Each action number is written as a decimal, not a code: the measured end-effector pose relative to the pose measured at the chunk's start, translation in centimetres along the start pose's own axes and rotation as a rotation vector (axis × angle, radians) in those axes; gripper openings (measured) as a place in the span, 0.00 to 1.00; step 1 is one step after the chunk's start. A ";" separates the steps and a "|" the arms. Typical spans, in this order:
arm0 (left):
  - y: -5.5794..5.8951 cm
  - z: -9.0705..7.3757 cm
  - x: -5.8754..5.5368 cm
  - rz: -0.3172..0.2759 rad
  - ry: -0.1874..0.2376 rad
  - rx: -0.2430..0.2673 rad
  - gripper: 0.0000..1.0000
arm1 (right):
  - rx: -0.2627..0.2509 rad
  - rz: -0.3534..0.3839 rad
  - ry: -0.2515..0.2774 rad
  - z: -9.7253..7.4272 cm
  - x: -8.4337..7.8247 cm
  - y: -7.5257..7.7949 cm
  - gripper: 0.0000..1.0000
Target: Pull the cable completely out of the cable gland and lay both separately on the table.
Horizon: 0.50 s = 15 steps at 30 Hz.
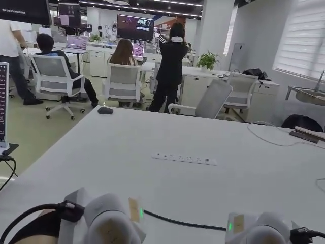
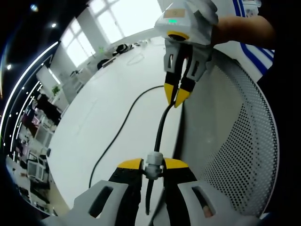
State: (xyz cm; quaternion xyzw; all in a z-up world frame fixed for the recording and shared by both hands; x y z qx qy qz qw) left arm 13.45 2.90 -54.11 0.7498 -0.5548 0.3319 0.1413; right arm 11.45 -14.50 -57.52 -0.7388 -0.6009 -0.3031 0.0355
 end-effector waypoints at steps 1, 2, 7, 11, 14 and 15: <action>0.0 0.0 0.0 -0.001 0.001 0.001 0.17 | 0.007 0.007 -0.006 0.0 -0.3 -0.1 0.03; 0.0 0.0 0.0 -0.001 0.001 0.001 0.17 | 0.019 0.010 -0.011 0.1 -0.4 -0.2 0.03; 0.1 0.0 0.1 -0.001 0.010 -0.009 0.17 | 0.078 0.088 0.054 0.0 0.5 -0.8 0.07; 0.3 0.3 0.1 0.006 -0.003 -0.003 0.17 | 0.066 0.114 0.140 -0.4 3.1 -0.3 0.18; 0.4 0.4 0.1 0.009 -0.006 -0.006 0.17 | 0.084 0.121 0.236 -0.3 5.8 -0.2 0.21; 0.5 0.4 0.2 0.010 -0.005 -0.007 0.17 | 0.089 0.124 0.255 -0.3 6.4 -0.1 0.21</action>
Point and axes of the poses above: the centre of the closed fingertips' face, and the gripper's own axes: z roughly forward along the fingers, y roughly to its right, x roughly out of its top, the point moved 7 cm from there along -z, roughly backward along the fingers, and after that the axes turned 14 degrees about -z, right-handed, at the moved point
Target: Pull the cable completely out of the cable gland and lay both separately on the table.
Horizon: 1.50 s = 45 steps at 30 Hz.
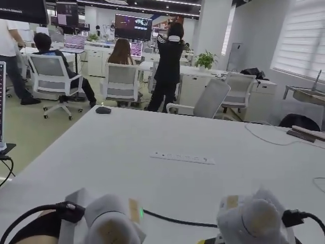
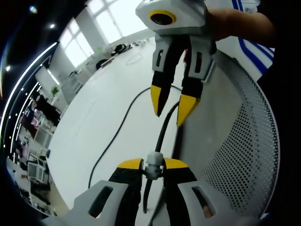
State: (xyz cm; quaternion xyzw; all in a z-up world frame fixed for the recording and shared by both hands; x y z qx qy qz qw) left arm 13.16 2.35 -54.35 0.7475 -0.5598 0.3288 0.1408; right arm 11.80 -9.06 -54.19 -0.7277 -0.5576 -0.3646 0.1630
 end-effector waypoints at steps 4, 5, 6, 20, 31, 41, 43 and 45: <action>0.4 0.0 0.2 0.006 0.002 -0.002 0.17 | 0.065 -0.072 0.008 1.4 1.9 -0.9 0.24; 0.6 0.1 0.3 0.010 0.003 -0.009 0.17 | 0.068 -0.094 -0.004 1.8 2.1 -1.0 0.25; 0.7 0.1 0.3 0.012 0.002 -0.013 0.17 | 0.076 -0.100 -0.020 2.2 2.3 -1.3 0.26; 1.1 -0.1 0.6 0.023 0.008 -0.019 0.17 | 0.060 -0.219 -0.122 3.2 1.5 -1.3 0.03; 0.5 -0.1 0.5 0.009 0.006 0.007 0.17 | 0.029 -0.231 -0.139 2.0 0.4 -0.6 0.02; -0.6 -0.7 0.2 -0.020 0.017 0.038 0.17 | 0.001 -0.218 -0.191 1.3 -1.2 0.3 0.02; -0.6 -0.7 0.2 -0.022 0.022 0.039 0.17 | -0.002 -0.219 -0.208 1.2 -1.5 0.4 0.02; -0.6 -0.7 0.2 -0.024 0.027 0.039 0.17 | -0.004 -0.224 -0.232 1.2 -1.8 0.5 0.02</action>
Point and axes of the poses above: the centre of the closed fingertips' face, and the gripper's own axes: z roughly forward along the fingers, y roughly to its right, x roughly out of its top, the point moved 7 cm from there along -z, roughly backward along the fingers, and after that the axes turned 14 degrees about -z, right-handed, at the moved point
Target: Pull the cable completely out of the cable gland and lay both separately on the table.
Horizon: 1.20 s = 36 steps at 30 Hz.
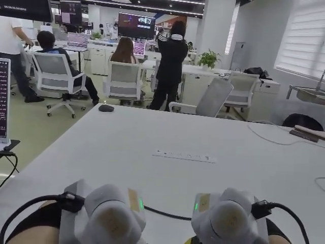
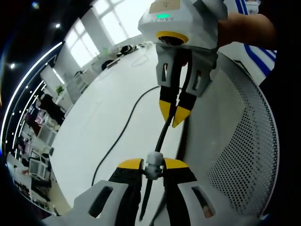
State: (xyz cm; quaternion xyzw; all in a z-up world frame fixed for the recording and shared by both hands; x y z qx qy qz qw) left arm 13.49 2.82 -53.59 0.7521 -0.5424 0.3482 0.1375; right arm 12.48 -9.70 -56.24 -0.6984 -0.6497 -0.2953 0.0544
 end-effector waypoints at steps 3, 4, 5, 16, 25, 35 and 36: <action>0.1 0.1 0.0 0.002 -0.001 -0.005 0.17 | 0.039 0.029 -0.061 0.2 -0.8 -0.3 0.03; 0.1 0.1 -0.1 0.002 -0.003 -0.007 0.17 | 0.076 0.053 -0.096 0.3 -1.1 -0.6 0.04; 0.2 0.1 -0.1 0.006 -0.008 -0.006 0.17 | 0.073 0.044 -0.109 0.4 -1.3 -0.5 0.06; 0.6 0.5 0.3 0.033 -0.028 -0.020 0.17 | 0.044 0.108 0.170 -0.5 3.4 0.0 0.17; 0.9 0.8 0.5 0.038 -0.020 -0.031 0.17 | 0.035 0.051 0.155 -0.1 3.3 0.0 0.04; 0.5 0.6 0.3 0.030 -0.014 -0.025 0.17 | 0.026 0.079 0.097 0.0 0.8 -0.4 0.03; 0.5 0.6 0.2 0.030 -0.015 -0.025 0.17 | 0.024 0.086 0.095 0.0 0.7 -0.4 0.03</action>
Point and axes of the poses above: the centre of the closed fingertips' face, and the gripper's own axes: z roughly forward along the fingers, y roughly to its right, x roughly out of its top, the point moved 7 cm from there along -z, roughly backward along the fingers, and after that the axes turned 14 degrees about -z, right-handed, at the moved point
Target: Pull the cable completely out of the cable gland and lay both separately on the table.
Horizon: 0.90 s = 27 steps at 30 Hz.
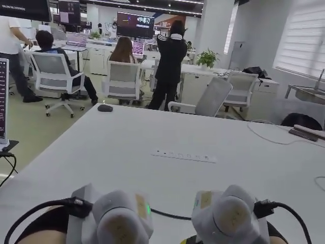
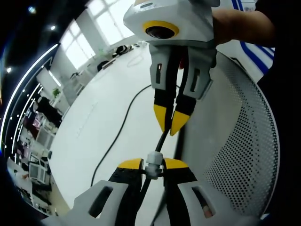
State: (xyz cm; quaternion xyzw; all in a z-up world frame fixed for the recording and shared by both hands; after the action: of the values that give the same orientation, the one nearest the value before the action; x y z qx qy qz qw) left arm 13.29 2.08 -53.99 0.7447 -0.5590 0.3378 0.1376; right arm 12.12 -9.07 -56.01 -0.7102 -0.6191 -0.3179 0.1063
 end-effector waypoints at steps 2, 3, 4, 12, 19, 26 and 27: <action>0.0 0.0 0.0 0.002 -0.002 0.001 0.17 | -0.005 0.013 -0.012 -0.1 -0.5 0.0 0.03; 0.0 0.0 0.0 0.002 -0.002 0.001 0.17 | -0.007 0.018 -0.018 -0.1 -0.7 0.0 0.03; -0.1 -0.1 0.0 0.004 -0.002 0.001 0.17 | -0.010 0.022 -0.027 -0.1 -0.9 -0.1 0.03; -0.1 -0.2 0.1 0.004 0.004 0.007 0.17 | -0.020 0.068 -0.116 0.3 -3.0 -0.2 0.04; -0.1 -0.4 0.1 0.003 0.005 0.012 0.17 | -0.054 0.039 -0.025 0.0 0.3 0.3 0.21; 0.1 -0.4 0.3 0.012 0.007 0.011 0.17 | -0.048 -0.086 0.070 0.6 3.3 -0.3 0.13; 0.2 -0.4 0.3 0.013 0.006 0.009 0.17 | -0.050 -0.096 0.064 0.7 3.3 -0.3 0.13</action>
State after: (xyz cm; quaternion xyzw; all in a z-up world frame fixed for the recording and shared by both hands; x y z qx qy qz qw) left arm 13.03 2.01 -53.57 0.7405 -0.5619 0.3436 0.1336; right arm 12.12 -5.95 -54.72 -0.6716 -0.6406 -0.3605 0.0928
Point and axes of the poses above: the centre of the closed fingertips' face, and the gripper's own axes: z roughly forward along the fingers, y roughly to its right, x roughly out of its top, the point moved 7 cm from there along -z, roughly backward along the fingers, and after that the axes turned 14 degrees about -z, right-handed, at the moved point
